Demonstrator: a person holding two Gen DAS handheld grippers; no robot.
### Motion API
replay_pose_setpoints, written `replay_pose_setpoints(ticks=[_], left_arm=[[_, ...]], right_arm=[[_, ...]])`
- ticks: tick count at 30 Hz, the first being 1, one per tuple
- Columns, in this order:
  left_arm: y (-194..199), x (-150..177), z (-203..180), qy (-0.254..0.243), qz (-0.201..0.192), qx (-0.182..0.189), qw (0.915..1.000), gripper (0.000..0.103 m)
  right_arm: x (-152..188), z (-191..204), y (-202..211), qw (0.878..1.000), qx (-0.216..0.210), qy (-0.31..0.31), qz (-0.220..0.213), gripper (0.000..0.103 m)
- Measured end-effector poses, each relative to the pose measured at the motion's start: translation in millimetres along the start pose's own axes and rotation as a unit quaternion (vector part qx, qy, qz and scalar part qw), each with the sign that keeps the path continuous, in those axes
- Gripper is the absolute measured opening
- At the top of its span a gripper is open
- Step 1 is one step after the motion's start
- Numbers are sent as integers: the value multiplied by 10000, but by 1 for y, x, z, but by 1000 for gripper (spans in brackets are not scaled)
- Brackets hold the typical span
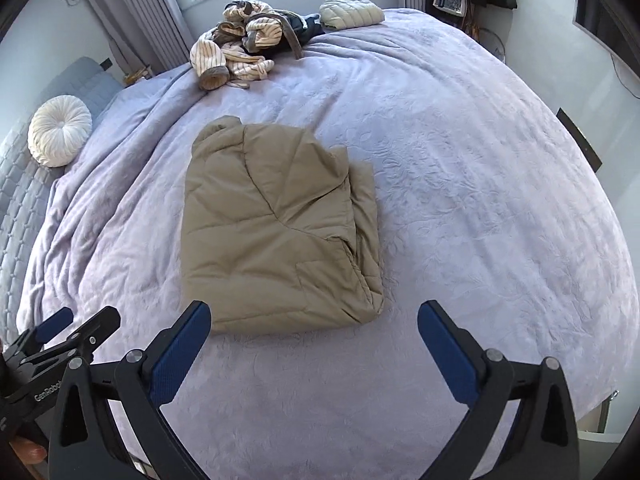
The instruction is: Fold large clothes
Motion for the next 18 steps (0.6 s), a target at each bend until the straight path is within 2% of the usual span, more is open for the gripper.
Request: replay_pose_setpoints(ticks=[7,18], left_arm=[[17,7,-6,-52,-111,-47,9999,102],[26,13,-5,-101,-136,-134,9998,102]], right_arm=[[10,-3,14,9998,108,144,87,103],[13,0,30,9996,180,191,-70,103]])
Point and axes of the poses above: each gripper's, at about its wrist camera, not at the fingertips, and y roughly against the way its jaws point, z to its left, x to its underside, the point moved 6 cm from there along -y, roughly the way its jaws point, and after that the axes turned 12 degrees about y, right-handed, at the moved point
